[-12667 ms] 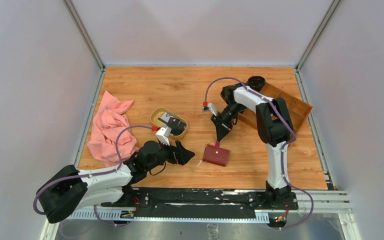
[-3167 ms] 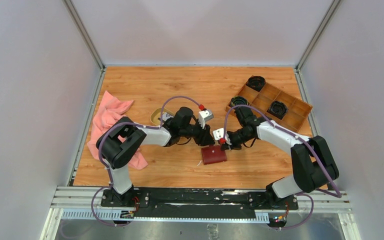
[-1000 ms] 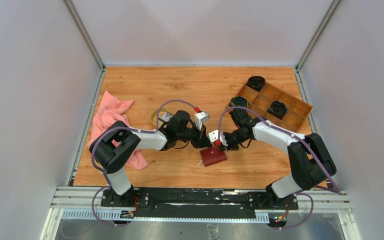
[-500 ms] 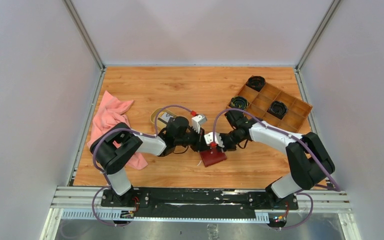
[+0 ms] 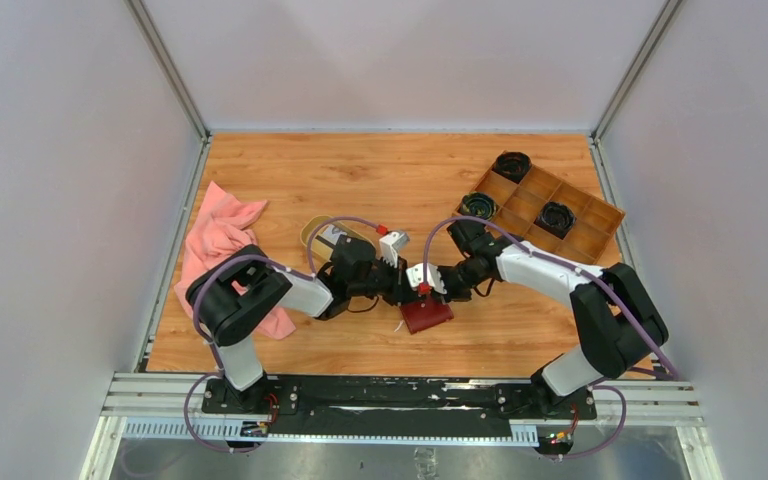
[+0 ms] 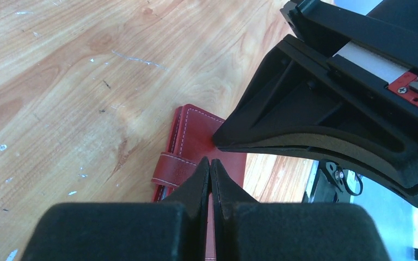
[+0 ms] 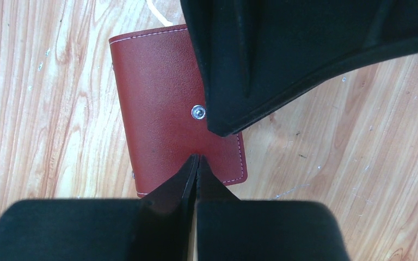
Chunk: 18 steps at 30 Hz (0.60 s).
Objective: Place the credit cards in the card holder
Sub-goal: Close the card holder at the center of the board.
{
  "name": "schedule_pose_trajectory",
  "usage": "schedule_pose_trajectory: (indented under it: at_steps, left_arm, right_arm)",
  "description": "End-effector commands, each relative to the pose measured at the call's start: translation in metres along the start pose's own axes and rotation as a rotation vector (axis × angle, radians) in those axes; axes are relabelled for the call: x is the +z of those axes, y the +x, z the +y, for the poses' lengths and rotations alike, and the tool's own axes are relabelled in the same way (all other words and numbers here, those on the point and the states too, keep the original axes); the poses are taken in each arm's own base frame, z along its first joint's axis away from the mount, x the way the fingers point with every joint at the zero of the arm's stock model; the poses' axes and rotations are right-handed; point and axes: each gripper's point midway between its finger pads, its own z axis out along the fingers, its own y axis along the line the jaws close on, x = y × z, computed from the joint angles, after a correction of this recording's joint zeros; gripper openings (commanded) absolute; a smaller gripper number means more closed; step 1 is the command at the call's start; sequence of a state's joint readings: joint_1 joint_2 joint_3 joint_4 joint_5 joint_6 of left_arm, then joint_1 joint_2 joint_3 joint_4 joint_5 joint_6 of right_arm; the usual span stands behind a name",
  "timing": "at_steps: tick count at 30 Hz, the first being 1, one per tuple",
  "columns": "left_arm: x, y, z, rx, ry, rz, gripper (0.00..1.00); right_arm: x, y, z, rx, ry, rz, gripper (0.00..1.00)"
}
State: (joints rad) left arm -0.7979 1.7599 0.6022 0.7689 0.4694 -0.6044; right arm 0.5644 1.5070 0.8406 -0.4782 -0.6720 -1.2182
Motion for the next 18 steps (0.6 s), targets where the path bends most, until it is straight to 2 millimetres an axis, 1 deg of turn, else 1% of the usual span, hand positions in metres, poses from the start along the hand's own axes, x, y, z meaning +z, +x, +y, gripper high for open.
schedule_pose_trajectory:
  at_steps: [1,9,18]
  left_arm:
    - [0.003,0.011,0.001,-0.018,-0.009,0.001,0.00]
    - [0.004,0.019,0.005,-0.033,-0.027,0.013,0.00]
    - [0.003,0.021,0.007,-0.039,-0.037,0.014,0.00]
  right_arm:
    - [0.008,0.006,0.005,0.008,-0.030,0.039,0.00]
    - [0.009,0.006,0.005,0.012,-0.031,0.044,0.00]
    - [0.009,0.006,0.005,0.017,-0.031,0.046,0.00]
